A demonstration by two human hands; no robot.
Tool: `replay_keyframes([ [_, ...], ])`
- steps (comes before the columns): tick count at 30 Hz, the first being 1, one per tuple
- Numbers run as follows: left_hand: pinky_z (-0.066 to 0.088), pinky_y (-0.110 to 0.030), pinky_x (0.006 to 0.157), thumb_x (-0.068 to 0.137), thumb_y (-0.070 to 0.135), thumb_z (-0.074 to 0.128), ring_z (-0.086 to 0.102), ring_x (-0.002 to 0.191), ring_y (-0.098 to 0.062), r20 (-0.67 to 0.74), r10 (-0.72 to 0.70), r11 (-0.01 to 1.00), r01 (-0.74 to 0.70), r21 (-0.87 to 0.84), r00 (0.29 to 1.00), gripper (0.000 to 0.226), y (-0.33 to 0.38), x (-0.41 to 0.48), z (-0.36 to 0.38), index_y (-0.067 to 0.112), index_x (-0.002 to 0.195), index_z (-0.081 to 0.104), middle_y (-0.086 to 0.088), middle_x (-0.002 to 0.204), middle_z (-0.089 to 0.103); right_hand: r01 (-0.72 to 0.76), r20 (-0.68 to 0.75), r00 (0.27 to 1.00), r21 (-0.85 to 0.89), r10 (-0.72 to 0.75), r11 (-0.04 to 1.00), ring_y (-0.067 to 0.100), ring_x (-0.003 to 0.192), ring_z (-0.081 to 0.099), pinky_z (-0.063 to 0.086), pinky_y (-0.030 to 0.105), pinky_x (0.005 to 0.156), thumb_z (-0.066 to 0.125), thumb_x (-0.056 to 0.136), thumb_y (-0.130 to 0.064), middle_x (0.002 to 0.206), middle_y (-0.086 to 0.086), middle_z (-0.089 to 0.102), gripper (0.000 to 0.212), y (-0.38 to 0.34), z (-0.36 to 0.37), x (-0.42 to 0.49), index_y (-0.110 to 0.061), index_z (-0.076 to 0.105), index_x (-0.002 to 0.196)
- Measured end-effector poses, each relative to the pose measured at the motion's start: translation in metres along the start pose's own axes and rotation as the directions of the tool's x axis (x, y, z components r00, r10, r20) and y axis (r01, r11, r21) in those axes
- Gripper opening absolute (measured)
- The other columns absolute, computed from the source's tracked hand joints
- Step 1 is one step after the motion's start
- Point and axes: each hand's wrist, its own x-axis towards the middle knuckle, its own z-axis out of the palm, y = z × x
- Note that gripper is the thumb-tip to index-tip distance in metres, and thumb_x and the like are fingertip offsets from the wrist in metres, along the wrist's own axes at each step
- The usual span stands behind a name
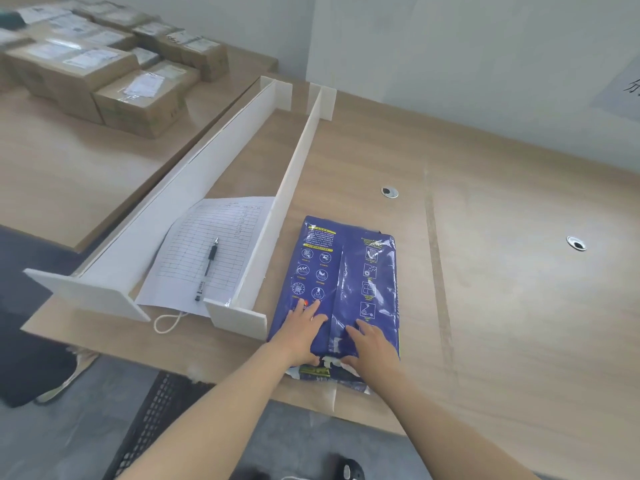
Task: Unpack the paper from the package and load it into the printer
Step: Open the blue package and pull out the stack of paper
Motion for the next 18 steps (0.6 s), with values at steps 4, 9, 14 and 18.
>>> replay_keyframes([
  [4, 0.007, -0.048, 0.119, 0.079, 0.024, 0.069, -0.008, 0.146, -0.035, -0.024, 0.001, 0.999, 0.000, 0.037, 1.000, 0.078, 0.003, 0.001, 0.004, 0.016, 0.143, 0.025, -0.007, 0.160, 0.000, 0.047, -0.036, 0.999, 0.190, -0.041, 0.981, 0.023, 0.131, 0.041, 0.040, 0.036, 0.105, 0.053, 0.091, -0.026, 0.141, 0.007, 0.049, 0.038, 0.011, -0.002, -0.005, -0.014, 0.054, 0.128],
  [9, 0.009, -0.046, 0.120, 0.081, 0.024, 0.067, -0.006, 0.146, -0.034, -0.049, -0.018, 0.996, 0.022, 0.083, 0.999, 0.073, 0.003, 0.003, 0.008, 0.017, 0.142, 0.026, -0.006, 0.160, 0.002, 0.062, -0.301, 0.948, 0.504, 0.108, 0.861, 0.030, 0.076, 0.056, 0.042, 0.031, 0.066, 0.051, 0.089, -0.017, 0.079, 0.011, 0.067, 0.022, 0.019, -0.009, -0.015, -0.002, 0.066, 0.089],
  [14, 0.006, -0.045, 0.121, 0.084, 0.027, 0.062, -0.008, 0.146, -0.035, -0.031, -0.023, 0.993, 0.026, 0.113, 0.999, 0.073, 0.005, 0.003, 0.008, 0.017, 0.144, 0.022, -0.006, 0.160, -0.002, 0.053, -0.366, 0.866, 0.745, 0.342, 0.665, 0.012, 0.081, 0.054, 0.038, 0.014, 0.064, 0.040, 0.093, 0.000, 0.092, -0.006, 0.057, 0.035, 0.035, -0.036, -0.024, -0.023, 0.047, 0.118],
  [18, 0.006, -0.043, 0.121, 0.089, 0.032, 0.054, -0.009, 0.147, -0.031, 0.038, 0.015, 0.998, -0.017, 0.054, 0.999, 0.067, 0.002, -0.001, -0.005, 0.019, 0.147, 0.021, -0.003, 0.160, -0.001, -0.025, -0.416, 0.793, 0.708, 0.445, 0.705, 0.027, 0.088, 0.054, 0.038, 0.026, 0.072, 0.042, 0.091, 0.004, 0.095, 0.001, 0.040, 0.030, 0.060, -0.042, -0.026, -0.012, 0.054, 0.112],
])
